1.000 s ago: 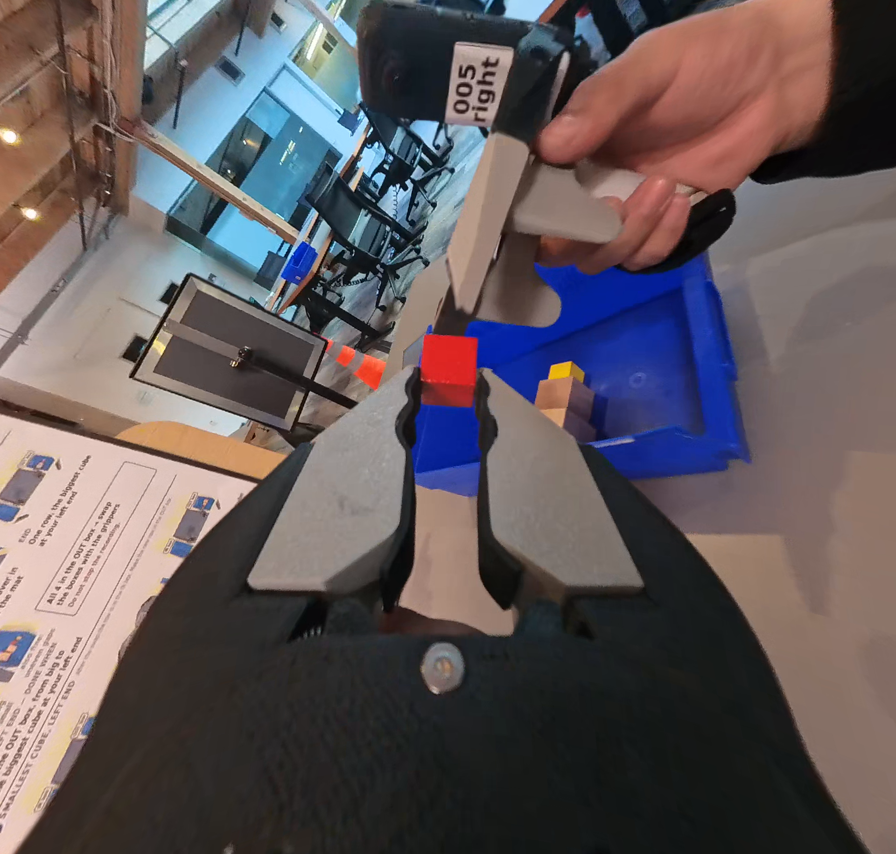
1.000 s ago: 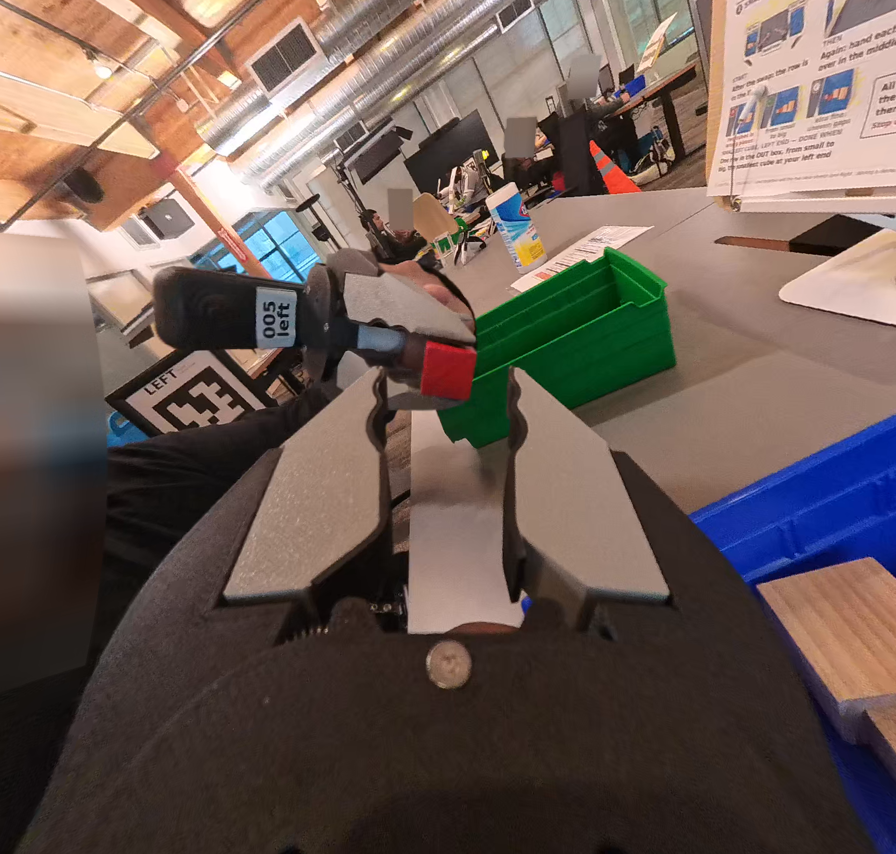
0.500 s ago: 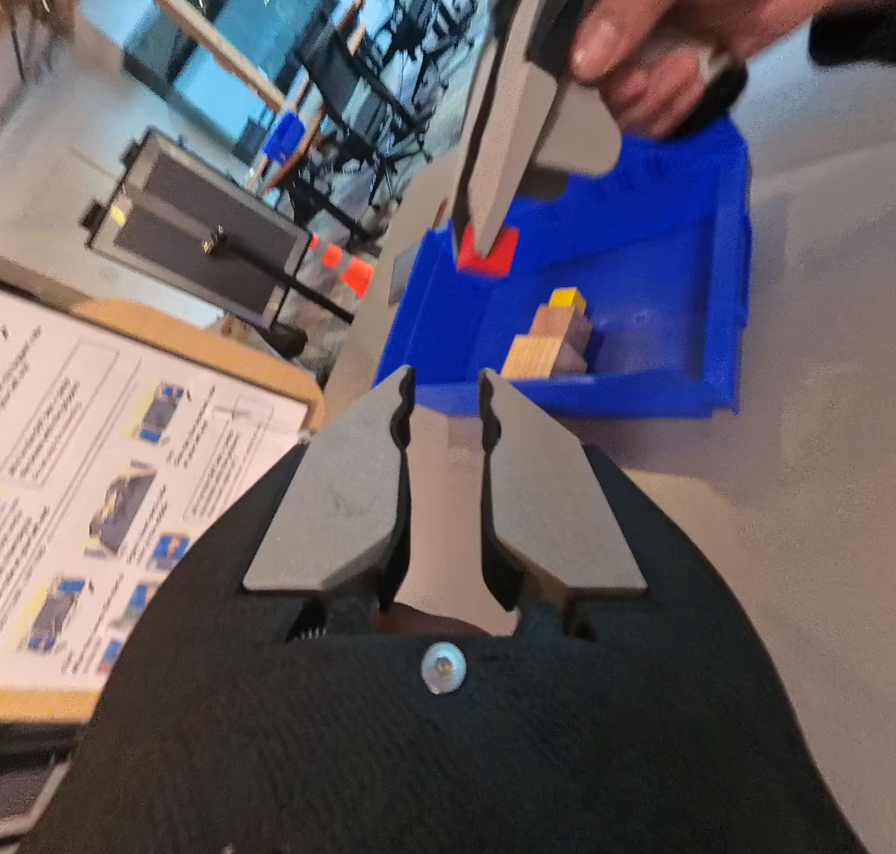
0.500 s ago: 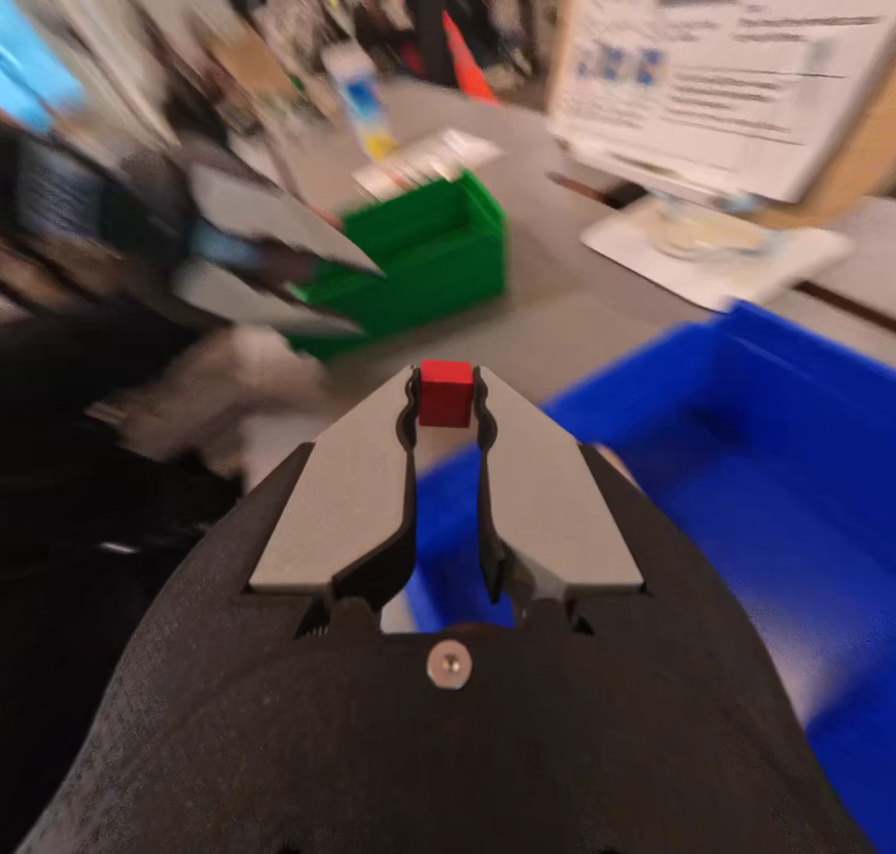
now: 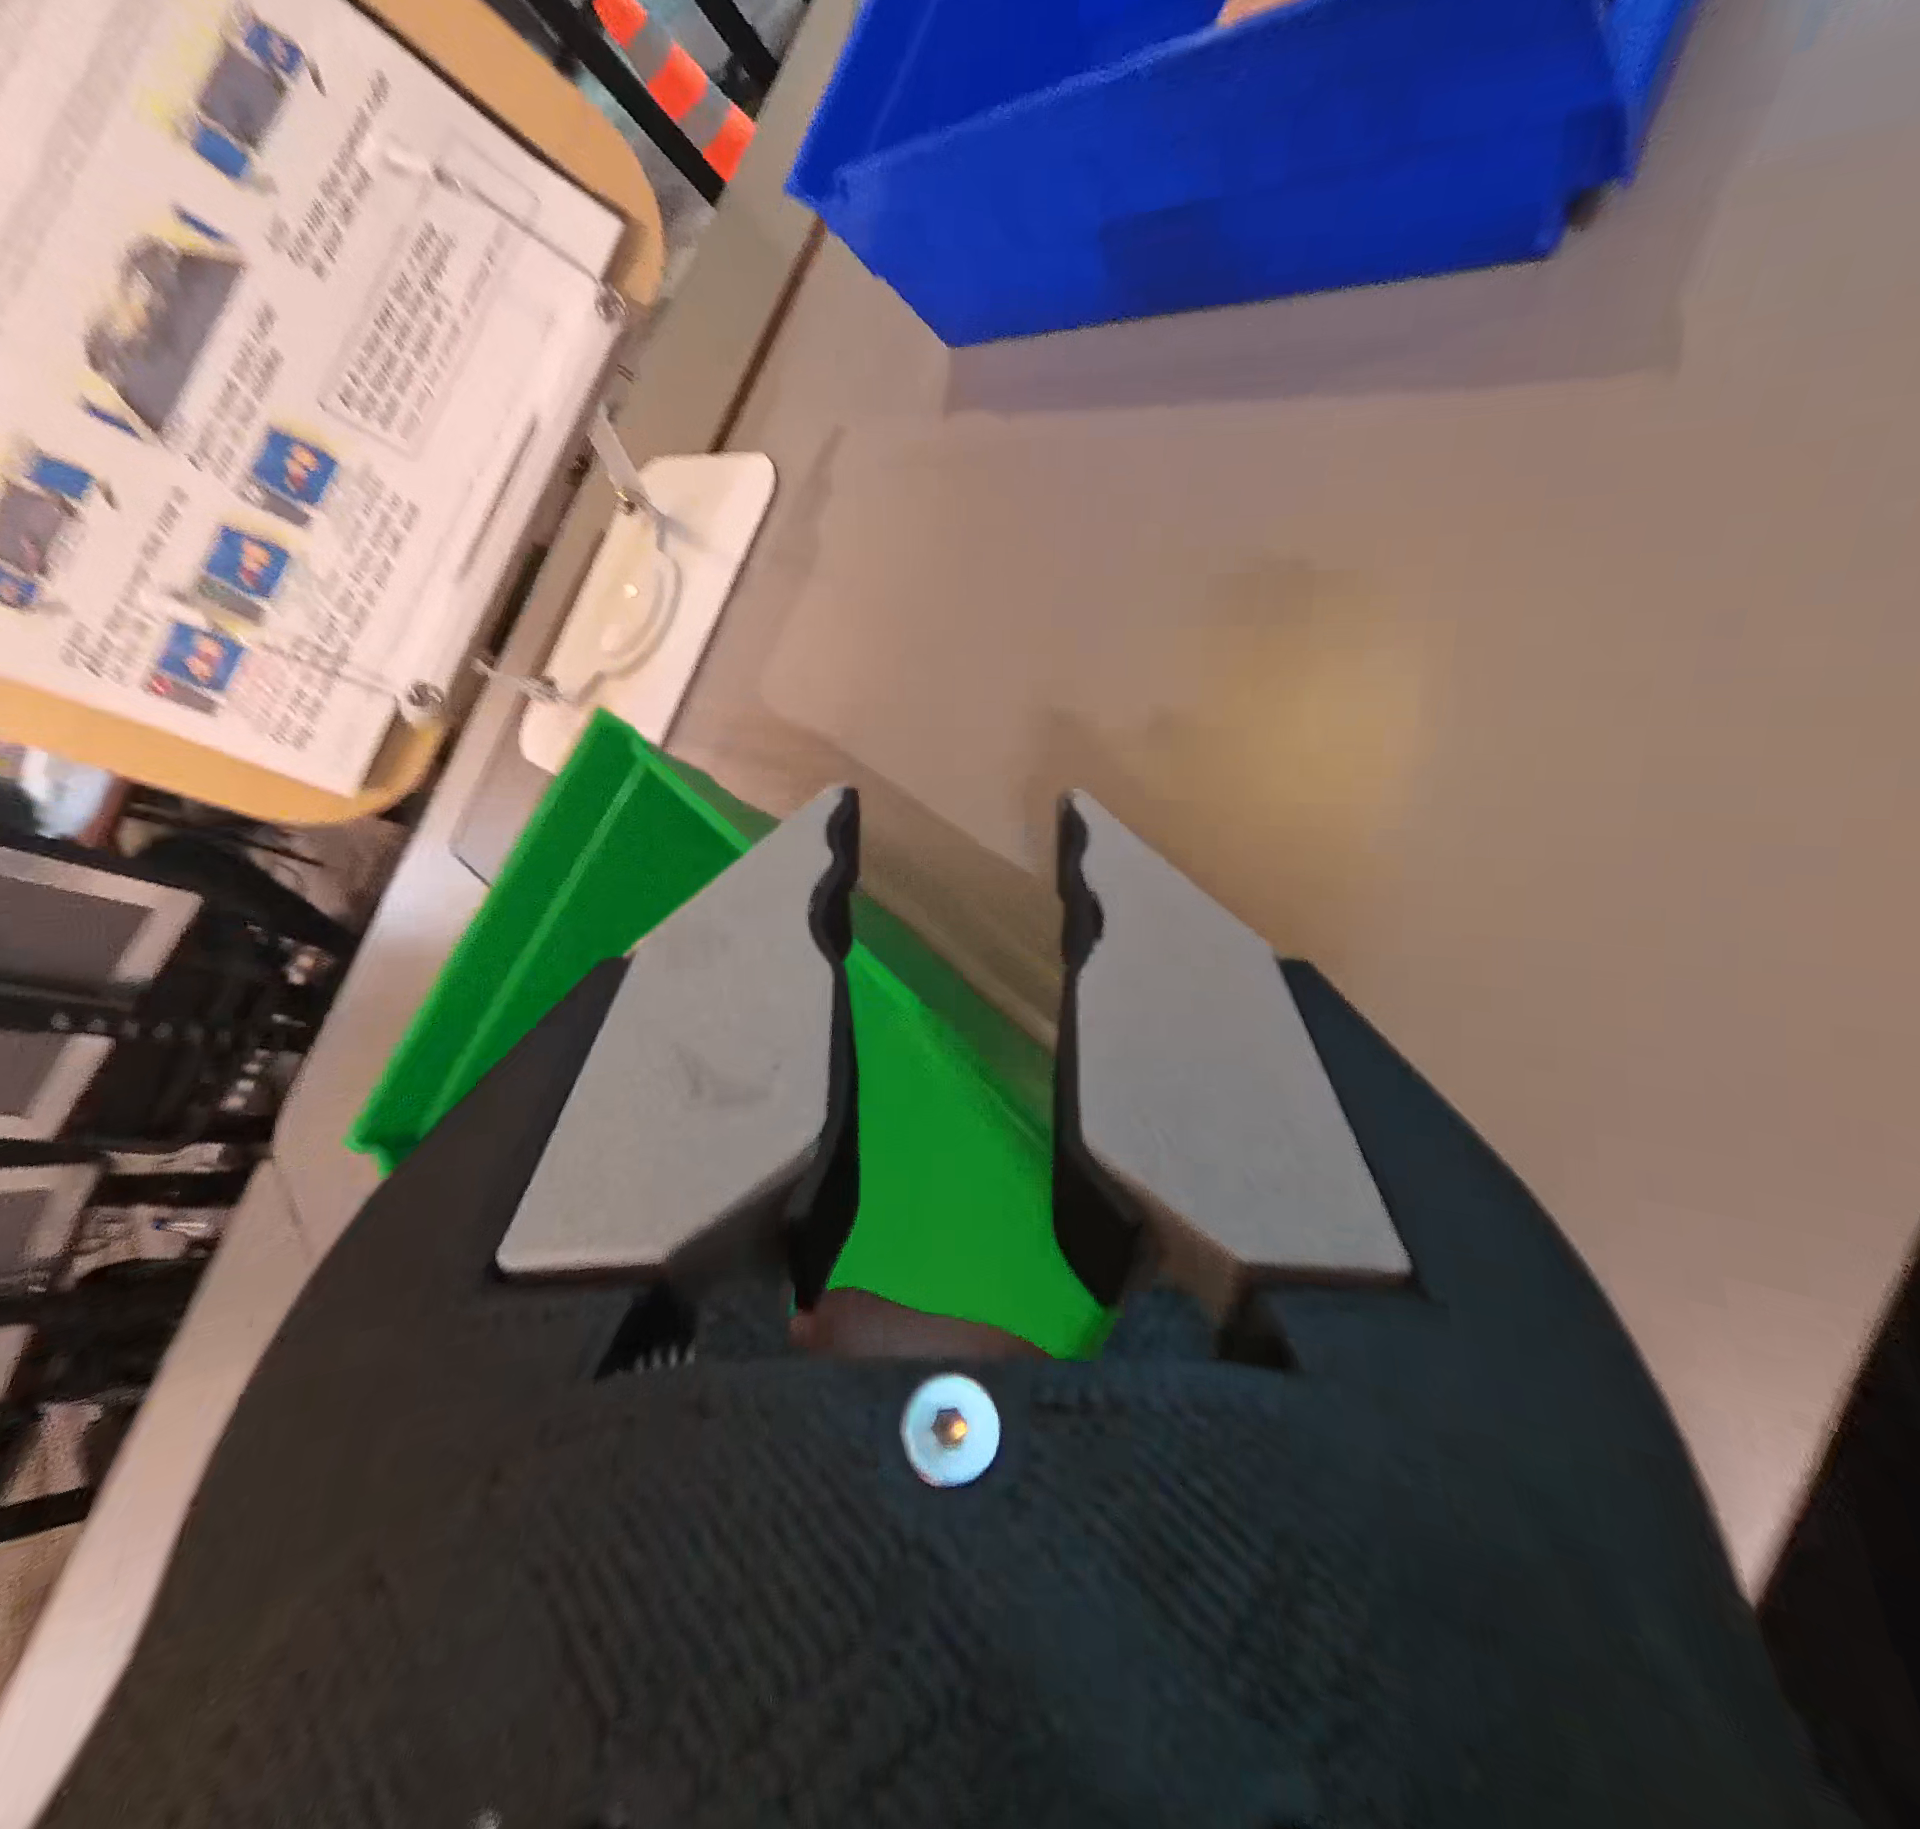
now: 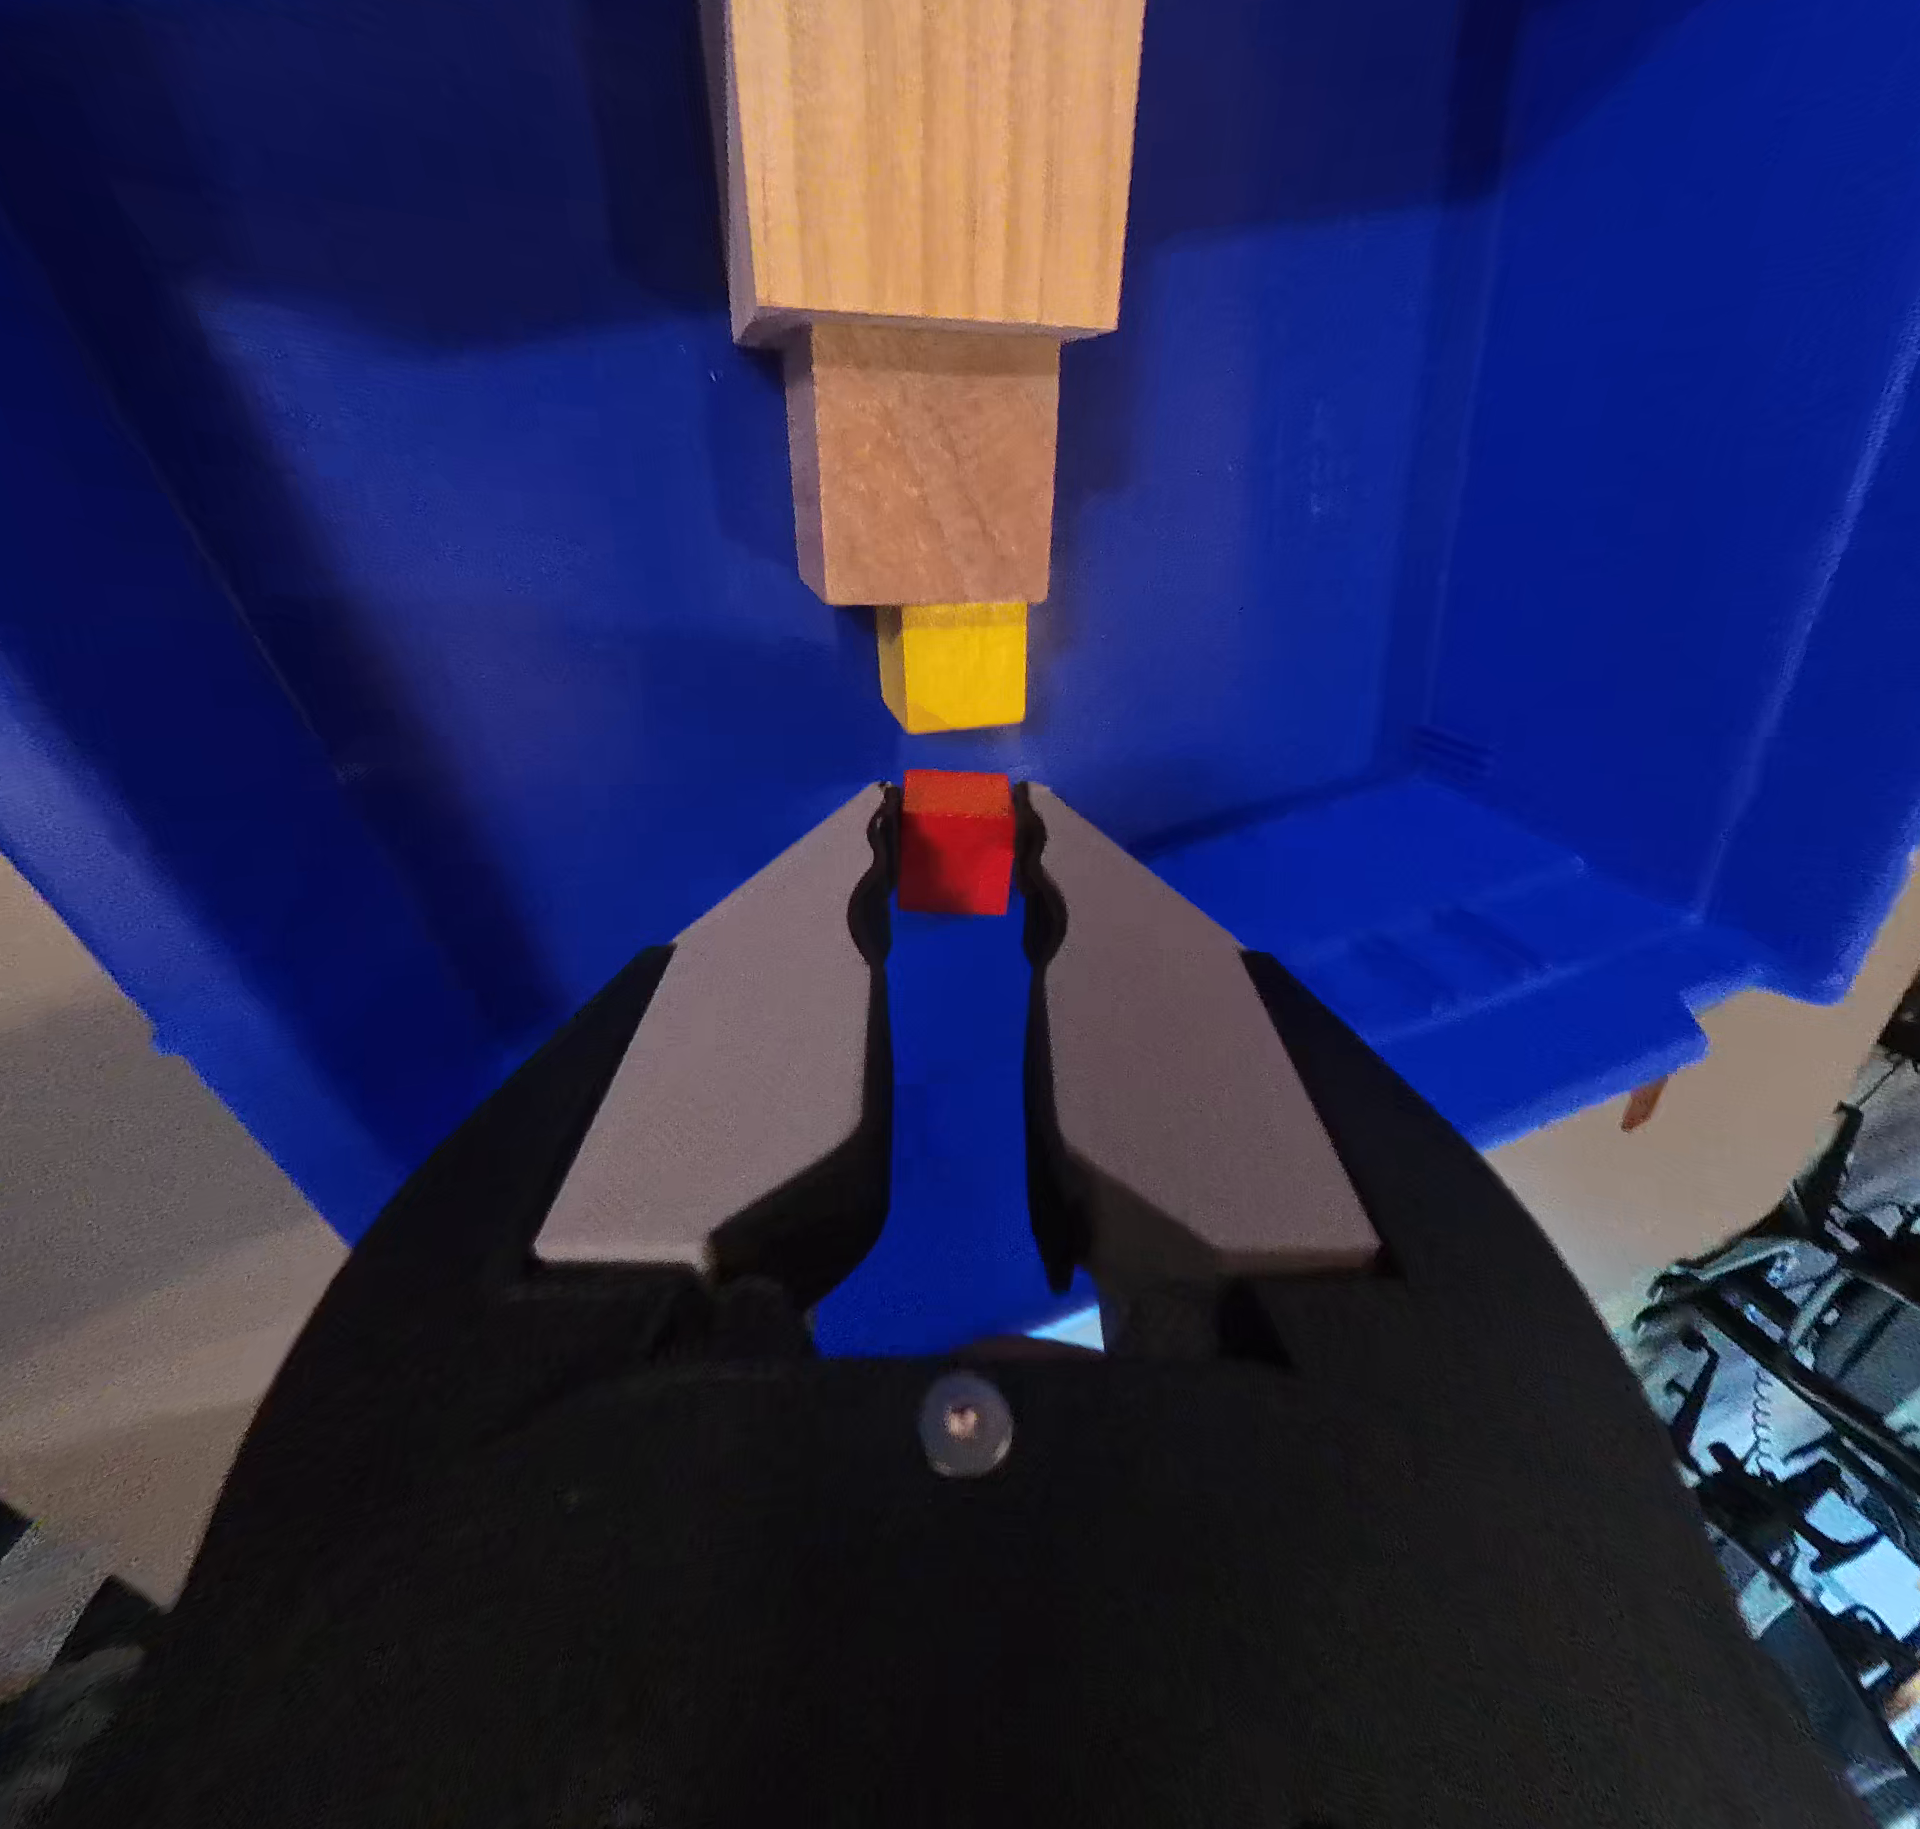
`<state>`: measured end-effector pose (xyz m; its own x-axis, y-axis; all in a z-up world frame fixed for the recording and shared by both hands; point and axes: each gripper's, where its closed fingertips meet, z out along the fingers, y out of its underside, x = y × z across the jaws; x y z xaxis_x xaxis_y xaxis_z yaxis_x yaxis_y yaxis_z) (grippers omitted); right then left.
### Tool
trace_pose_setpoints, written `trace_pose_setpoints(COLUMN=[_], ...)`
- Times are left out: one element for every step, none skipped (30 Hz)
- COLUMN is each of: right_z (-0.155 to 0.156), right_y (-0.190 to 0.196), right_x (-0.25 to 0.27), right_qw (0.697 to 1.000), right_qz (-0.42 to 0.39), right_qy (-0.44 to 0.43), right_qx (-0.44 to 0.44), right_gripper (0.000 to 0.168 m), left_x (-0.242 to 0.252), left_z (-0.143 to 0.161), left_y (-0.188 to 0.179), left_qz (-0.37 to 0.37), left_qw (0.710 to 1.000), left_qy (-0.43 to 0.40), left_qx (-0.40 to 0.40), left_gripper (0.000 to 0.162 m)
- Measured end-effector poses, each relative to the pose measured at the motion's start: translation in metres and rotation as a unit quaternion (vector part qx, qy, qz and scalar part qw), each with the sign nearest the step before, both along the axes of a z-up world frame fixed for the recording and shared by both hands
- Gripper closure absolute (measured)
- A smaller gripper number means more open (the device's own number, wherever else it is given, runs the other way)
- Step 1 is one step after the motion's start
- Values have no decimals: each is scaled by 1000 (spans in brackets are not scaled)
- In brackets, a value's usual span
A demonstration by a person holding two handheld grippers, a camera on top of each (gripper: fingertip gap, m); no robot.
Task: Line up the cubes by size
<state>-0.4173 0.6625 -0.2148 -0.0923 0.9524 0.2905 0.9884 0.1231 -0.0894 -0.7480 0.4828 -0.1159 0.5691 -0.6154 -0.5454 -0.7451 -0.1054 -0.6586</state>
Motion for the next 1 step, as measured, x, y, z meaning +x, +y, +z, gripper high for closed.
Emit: trace_pose_setpoints(right_z=[-4], right_y=[0], right_x=[-1], right_qw=[1000], right_qz=[3], right_qy=[0], right_qx=[-6], right_gripper=[149], left_x=[-7], left_z=[-3], left_y=[-7], left_qz=[1], left_qw=[1000], left_qy=[-7], left_qx=[-7], left_gripper=[124])
